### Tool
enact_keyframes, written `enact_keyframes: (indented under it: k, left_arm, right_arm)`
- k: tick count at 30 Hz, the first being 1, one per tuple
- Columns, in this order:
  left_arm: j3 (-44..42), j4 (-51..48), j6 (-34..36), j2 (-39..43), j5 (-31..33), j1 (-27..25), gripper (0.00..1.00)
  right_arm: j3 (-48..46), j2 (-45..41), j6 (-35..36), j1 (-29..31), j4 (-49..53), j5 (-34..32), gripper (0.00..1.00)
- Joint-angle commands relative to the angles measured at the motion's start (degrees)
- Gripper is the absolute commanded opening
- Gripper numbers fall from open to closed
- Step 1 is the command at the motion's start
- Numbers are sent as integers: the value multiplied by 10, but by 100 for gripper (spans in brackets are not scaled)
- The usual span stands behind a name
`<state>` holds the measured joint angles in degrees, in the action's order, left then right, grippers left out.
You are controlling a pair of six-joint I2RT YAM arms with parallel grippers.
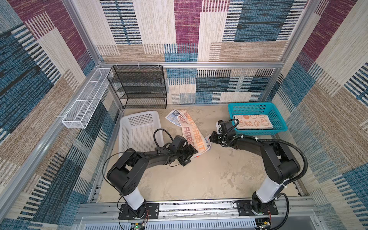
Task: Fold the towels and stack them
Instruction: 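Pinch the towel's other corner with the left gripper near the right gripper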
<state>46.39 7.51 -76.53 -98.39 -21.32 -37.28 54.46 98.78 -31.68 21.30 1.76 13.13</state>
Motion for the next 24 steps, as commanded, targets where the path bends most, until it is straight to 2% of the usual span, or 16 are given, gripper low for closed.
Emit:
enact_keyframes:
  k: [1, 2, 9, 13, 15, 18, 24]
  left_arm:
    - [-9, -40, -11, -32, 41, -1, 75]
    - [-6, -40, -8, -42, 44, -1, 70]
    - [-1, -42, 10, -71, 67, 3, 55]
    - [17, -62, 39, -89, 84, 3, 39]
    - [26, -86, 55, -90, 98, 7, 34]
    - [35, -124, 82, -85, 122, 17, 34]
    - [60, -180, 128, -92, 157, 26, 42]
  right_arm:
    - [-5, -11, -8, 1, -24, 5, 3]
    - [-7, -13, -8, 1, -25, 4, 3]
    - [-22, -28, -4, 1, -29, 5, 3]
    - [-26, -29, -1, 1, -31, 5, 3]
    - [-29, -32, -1, 1, -33, 8, 3]
    - [-35, -42, 0, 1, -37, 12, 3]
    - [-41, -54, 1, 1, -42, 17, 3]
